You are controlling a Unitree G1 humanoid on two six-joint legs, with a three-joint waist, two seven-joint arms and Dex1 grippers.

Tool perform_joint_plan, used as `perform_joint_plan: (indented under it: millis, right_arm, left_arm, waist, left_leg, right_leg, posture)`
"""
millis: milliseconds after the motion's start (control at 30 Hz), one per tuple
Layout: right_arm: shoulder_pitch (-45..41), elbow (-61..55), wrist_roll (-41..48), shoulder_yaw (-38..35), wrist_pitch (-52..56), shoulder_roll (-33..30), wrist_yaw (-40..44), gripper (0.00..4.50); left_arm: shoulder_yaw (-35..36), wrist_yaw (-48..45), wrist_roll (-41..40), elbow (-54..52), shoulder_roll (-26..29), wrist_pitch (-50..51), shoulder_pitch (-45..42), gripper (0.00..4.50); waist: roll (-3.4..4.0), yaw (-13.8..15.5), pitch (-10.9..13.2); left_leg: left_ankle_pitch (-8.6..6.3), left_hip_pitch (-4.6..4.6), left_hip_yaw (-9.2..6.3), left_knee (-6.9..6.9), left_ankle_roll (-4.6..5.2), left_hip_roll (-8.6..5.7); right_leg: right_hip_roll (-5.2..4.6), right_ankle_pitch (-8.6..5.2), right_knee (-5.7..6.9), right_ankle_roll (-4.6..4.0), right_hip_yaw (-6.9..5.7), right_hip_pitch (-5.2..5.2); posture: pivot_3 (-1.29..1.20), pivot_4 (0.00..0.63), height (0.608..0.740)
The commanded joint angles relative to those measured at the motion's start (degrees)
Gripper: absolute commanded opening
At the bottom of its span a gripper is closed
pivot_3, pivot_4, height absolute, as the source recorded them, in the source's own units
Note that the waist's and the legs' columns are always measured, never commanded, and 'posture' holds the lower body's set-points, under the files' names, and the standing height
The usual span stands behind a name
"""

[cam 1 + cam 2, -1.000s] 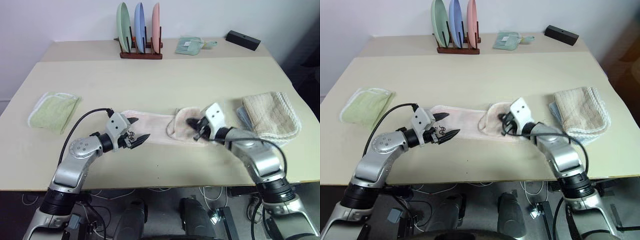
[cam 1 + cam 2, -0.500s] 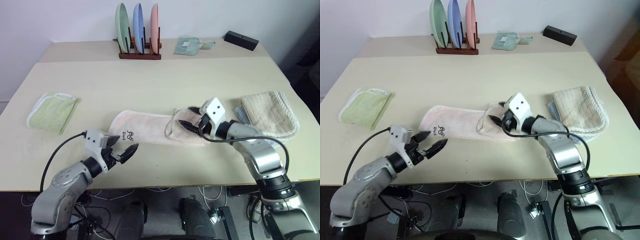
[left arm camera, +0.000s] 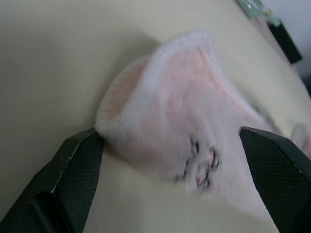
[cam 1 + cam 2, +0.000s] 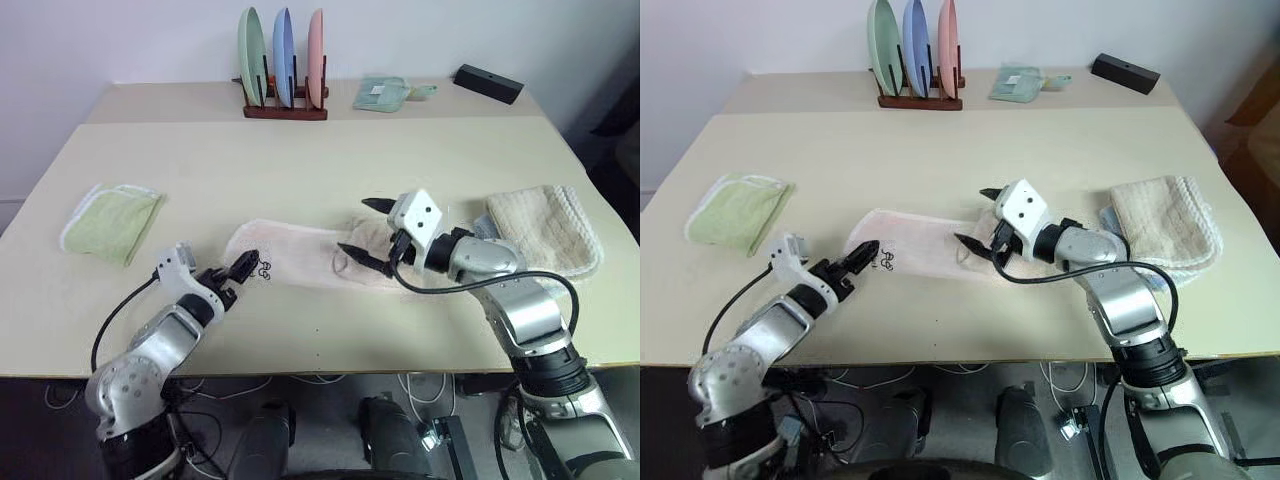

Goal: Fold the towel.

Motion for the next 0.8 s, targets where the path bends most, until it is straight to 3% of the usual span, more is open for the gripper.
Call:
perform_joint_plan:
  millis: [33,67,167,400,633,800]
  right_arm:
    - [1.7,-4.5,-0.4,0.6,-0.3,0.3,-0.2,4.42]
    - [2.2,-5.0,-0.6,0.8,-0.3,0.2,-0.3,4.42]
    - [4.2,-6.7,-1.1,1.0,0.0,-0.1,-0.7,4.5]
    - [6.5,-8.6,-1.8,0.8,0.7,-0.2,-1.4,4.5]
    - [7.7,-7.9,-1.9,-1.0,0.7,-1.3,-1.1,4.5]
    - [7.5,-6.0,-2.4,-1.4,-0.3,-1.8,-1.2,4.5]
  left_arm:
    - [-1.0,1.7,0.0,5.0,-1.1,-0.7,-2.5,4.5]
    - [-1.3,1.6,0.2,5.8,-1.2,-0.9,-3.1,4.5]
    - [-1.9,1.7,0.9,7.4,-1.4,-2.4,-4.4,3.62]
    - [-0.1,0.6,-0.9,7.3,-1.3,-6.0,-5.3,0.15]
    - [7.4,-7.5,-0.4,10.9,12.8,-13.4,-10.0,0.06]
    - [3.2,-17.2,2.6,10.9,22.9,-14.2,-11.3,0.06]
  waist:
    - [0.0,0.1,0.0]
    - [0.0,0.1,0.0]
    - [0.0,0.0,0.0]
    - [-0.04,-0.1,0.0]
    - [-0.05,-0.4,0.0]
    - [-0.05,-0.1,0.0]
  left_leg:
    - [0.0,0.0,0.0,0.0,0.0,0.0]
    - [0.0,0.0,0.0,0.01,0.0,-0.01]
    - [0.0,0.0,0.0,0.01,0.0,-0.01]
    - [0.0,-0.05,0.0,0.0,-0.01,-0.01]
    - [0.0,-0.05,0.01,-0.07,-0.01,0.05]
    - [0.0,-0.08,0.04,-0.1,-0.01,0.05]
  right_leg:
    - [0.0,0.0,-0.01,0.0,0.0,0.02]
    - [0.0,0.0,-0.02,0.0,0.0,0.02]
    - [0.0,0.0,-0.02,0.0,0.0,0.02]
    - [0.0,0.0,-0.12,-0.01,0.0,0.01]
    - [0.06,0.02,-0.1,-0.05,0.0,-0.09]
    - [0.05,0.02,-0.18,-0.05,0.01,-0.09]
  posture:
    - [0.0,0.15,0.74]
    - [0.0,0.15,0.74]
    - [0.0,0.15,0.74]
    - [0.0,0.15,0.74]
    - [0.0,0.15,0.74]
    - [0.0,0.15,0.74]
